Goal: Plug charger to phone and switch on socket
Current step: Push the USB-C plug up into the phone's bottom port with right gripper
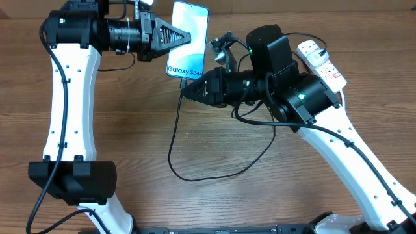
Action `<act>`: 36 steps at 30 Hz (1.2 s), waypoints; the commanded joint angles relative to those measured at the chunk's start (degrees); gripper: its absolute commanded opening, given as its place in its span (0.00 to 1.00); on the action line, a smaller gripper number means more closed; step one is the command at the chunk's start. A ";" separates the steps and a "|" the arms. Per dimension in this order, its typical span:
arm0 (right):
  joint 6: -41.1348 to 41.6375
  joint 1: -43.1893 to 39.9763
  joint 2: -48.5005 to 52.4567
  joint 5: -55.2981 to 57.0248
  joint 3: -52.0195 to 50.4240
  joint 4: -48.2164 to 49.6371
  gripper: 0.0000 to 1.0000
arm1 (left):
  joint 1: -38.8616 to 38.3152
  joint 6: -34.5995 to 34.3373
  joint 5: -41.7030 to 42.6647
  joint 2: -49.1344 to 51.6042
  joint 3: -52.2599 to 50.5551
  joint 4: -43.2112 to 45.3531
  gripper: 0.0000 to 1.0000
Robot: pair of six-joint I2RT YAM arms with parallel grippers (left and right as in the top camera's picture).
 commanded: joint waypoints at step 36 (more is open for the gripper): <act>6.64 0.20 0.33 4.96 0.57 -0.17 0.26 | 0.68 -5.44 2.21 -0.24 0.52 0.02 0.04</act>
